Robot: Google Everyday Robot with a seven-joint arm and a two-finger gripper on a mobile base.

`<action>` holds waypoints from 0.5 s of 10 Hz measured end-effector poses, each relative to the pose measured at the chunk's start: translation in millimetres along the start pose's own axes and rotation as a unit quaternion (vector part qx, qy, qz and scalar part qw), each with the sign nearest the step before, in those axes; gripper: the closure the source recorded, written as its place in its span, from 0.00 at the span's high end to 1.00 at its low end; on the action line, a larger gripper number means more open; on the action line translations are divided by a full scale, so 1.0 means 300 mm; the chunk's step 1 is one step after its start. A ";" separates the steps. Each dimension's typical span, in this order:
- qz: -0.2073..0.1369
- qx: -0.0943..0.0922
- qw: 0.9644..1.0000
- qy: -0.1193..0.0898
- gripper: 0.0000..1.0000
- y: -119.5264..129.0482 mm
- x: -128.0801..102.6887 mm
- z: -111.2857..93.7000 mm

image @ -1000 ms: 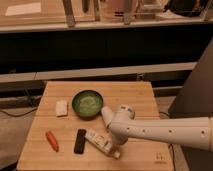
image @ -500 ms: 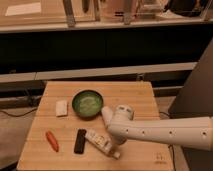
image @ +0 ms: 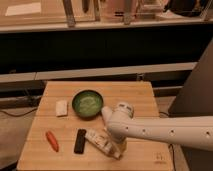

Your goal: Place the bottle in the ceramic bowl

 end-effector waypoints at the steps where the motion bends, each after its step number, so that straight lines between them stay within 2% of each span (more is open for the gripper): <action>1: 0.011 0.000 1.000 -0.004 0.80 -0.002 0.002 -0.020; 3: 0.034 -0.005 0.999 -0.011 0.80 -0.001 0.001 -0.040; 5: 0.073 -0.013 0.997 -0.022 0.80 0.003 -0.028 -0.043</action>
